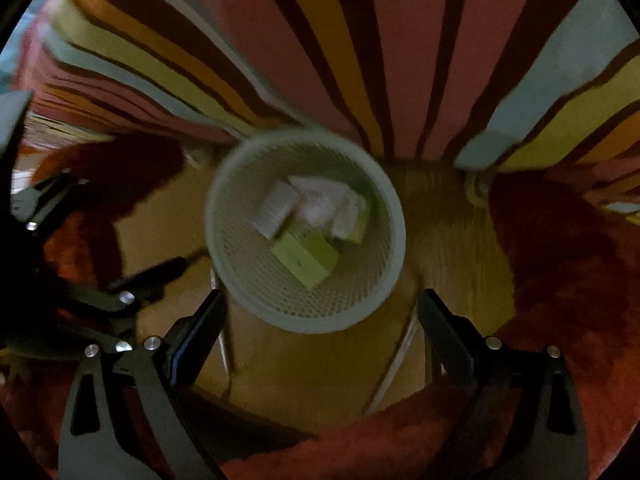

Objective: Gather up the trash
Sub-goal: 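Hold both open tools above the basket, then raise both open tools from the basket toward the tissue packs on the bed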

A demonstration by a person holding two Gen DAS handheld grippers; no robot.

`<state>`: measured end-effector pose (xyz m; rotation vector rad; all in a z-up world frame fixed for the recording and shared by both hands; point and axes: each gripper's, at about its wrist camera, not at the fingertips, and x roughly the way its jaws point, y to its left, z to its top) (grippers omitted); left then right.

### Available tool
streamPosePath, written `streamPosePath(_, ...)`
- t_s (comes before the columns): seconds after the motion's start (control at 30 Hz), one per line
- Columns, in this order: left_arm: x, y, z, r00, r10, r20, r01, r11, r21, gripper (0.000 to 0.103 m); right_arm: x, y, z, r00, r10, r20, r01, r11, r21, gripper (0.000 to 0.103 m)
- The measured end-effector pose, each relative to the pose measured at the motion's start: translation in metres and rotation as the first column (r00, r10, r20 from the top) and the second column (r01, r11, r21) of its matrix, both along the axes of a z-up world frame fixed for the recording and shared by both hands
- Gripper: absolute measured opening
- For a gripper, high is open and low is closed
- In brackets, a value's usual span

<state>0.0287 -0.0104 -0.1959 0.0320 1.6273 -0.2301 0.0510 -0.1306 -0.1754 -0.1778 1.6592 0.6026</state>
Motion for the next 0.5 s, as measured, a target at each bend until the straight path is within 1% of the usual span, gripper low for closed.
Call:
streamPosePath(0.07, -0.003, 0.0, 0.02, 0.997, -0.023, 0.07, 0.022, 1.0, 0.013, 0.086, 0.001, -0.001, 0.021, 0.998, -0.002, 0.059, -0.001, 0.999, 0.042, 0.091)
streamPosePath(0.13, -0.005, 0.006, 0.041, 0.99, -0.023, 0.136, 0.022, 1.0, 0.009, 0.086, 0.006, -0.001, 0.05, 0.988, -0.014, 0.153, 0.001, 0.996, 0.088, 0.091)
streamPosePath(0.17, -0.004, 0.011, 0.053, 0.985, -0.011, 0.174, 0.011, 1.0, 0.003, 0.086, 0.009, -0.002, 0.065, 0.977, -0.023, 0.211, 0.0, 0.994, 0.108, 0.091)
streamPosePath(0.2, -0.002, 0.018, 0.064, 0.978, 0.006, 0.211, -0.006, 1.0, -0.004, 0.086, 0.011, -0.002, 0.074, 0.968, -0.03, 0.25, 0.0, 0.993, 0.119, 0.091)
streamPosePath(0.23, 0.0, 0.023, 0.071, 0.972, 0.021, 0.235, -0.021, 1.0, -0.005, 0.086, 0.015, -0.002, 0.087, 0.949, -0.039, 0.314, -0.001, 0.992, 0.126, 0.091)
streamPosePath(0.27, 0.004, 0.029, 0.081, 0.962, 0.045, 0.27, -0.045, 0.999, -0.008, 0.086, 0.019, -0.001, 0.095, 0.93, -0.045, 0.365, -0.002, 0.992, 0.127, 0.091)
streamPosePath(0.33, 0.011, 0.041, 0.098, 0.937, 0.089, 0.337, -0.086, 0.996, -0.025, 0.086, 0.028, 0.0, 0.111, 0.879, -0.056, 0.473, 0.0, 0.993, 0.117, 0.091)
streamPosePath(0.4, 0.023, 0.057, 0.115, 0.905, 0.133, 0.404, -0.128, 0.991, -0.04, 0.086, 0.039, 0.003, 0.119, 0.847, -0.077, 0.526, 0.014, 0.992, 0.122, 0.091)
streamPosePath(0.43, 0.028, 0.063, 0.119, 0.894, 0.144, 0.423, -0.141, 0.989, -0.04, 0.086, 0.046, 0.003, 0.12, 0.835, -0.093, 0.542, 0.025, 0.991, 0.132, 0.091)
streamPosePath(0.47, 0.035, 0.071, 0.125, 0.879, 0.16, 0.45, -0.161, 0.986, -0.036, 0.086, 0.051, 0.001, 0.121, 0.829, -0.102, 0.55, 0.03, 0.99, 0.138, 0.091)
streamPosePath(0.5, 0.04, 0.076, 0.126, 0.87, 0.17, 0.463, -0.174, 0.984, -0.035, 0.086, 0.059, 0.004, 0.122, 0.821, -0.109, 0.56, 0.032, 0.989, 0.146, 0.091)
